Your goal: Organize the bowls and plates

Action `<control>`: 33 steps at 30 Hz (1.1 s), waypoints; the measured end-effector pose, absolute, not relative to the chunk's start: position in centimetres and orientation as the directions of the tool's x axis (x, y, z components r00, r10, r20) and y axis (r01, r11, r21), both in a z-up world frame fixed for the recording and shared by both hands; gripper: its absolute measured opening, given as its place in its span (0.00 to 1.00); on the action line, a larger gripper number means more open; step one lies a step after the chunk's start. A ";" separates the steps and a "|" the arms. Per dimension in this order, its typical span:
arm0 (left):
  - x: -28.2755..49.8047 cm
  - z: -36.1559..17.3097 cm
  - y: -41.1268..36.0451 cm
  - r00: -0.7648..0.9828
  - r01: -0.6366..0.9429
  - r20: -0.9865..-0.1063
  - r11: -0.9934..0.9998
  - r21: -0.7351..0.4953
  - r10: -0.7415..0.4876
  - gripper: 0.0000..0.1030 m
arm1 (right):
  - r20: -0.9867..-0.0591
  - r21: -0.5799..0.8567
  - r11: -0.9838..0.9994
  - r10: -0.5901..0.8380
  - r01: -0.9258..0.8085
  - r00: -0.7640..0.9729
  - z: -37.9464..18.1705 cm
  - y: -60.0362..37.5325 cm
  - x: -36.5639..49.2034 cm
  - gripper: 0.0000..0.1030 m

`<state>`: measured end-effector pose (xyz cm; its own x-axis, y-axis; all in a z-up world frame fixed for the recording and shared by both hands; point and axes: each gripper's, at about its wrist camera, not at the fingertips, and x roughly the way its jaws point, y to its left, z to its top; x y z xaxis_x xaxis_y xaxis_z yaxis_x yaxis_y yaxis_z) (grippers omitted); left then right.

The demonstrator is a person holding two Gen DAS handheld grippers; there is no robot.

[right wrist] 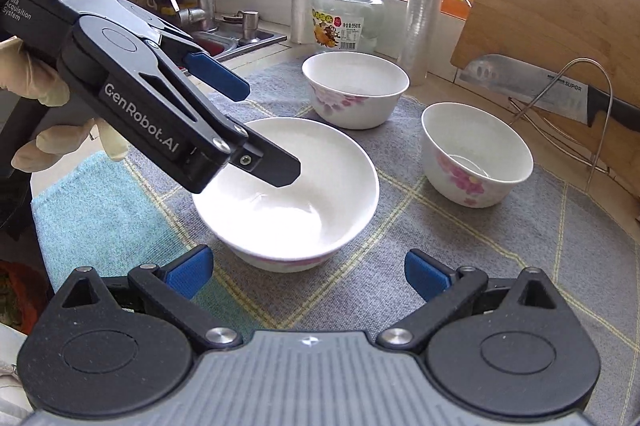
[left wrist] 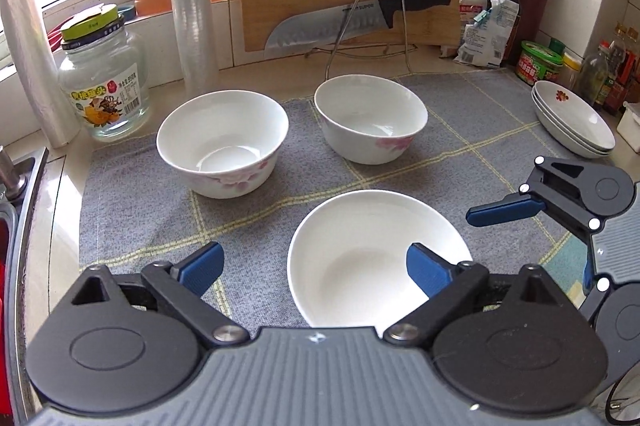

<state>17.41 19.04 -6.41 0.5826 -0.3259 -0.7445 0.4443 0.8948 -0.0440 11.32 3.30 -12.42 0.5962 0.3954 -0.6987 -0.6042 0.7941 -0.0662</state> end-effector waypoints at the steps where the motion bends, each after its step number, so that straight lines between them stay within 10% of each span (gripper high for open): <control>1: 17.7 -6.6 19.1 0.576 0.448 -0.750 0.893 -0.044 -0.326 0.87 | -0.699 -0.068 0.795 0.394 -0.603 0.597 -12.5 3.6 11.5 1.00; 12: 19.0 -7.9 19.2 0.514 0.478 -0.783 0.875 -0.079 -0.351 0.62 | -0.702 -0.057 0.790 0.403 -0.610 0.587 -12.9 4.6 12.4 0.95; 33: 18.9 -8.1 18.2 0.471 0.517 -0.796 0.850 -0.099 -0.380 0.47 | -0.710 -0.048 0.780 0.413 -0.624 0.571 -12.9 4.9 12.5 0.84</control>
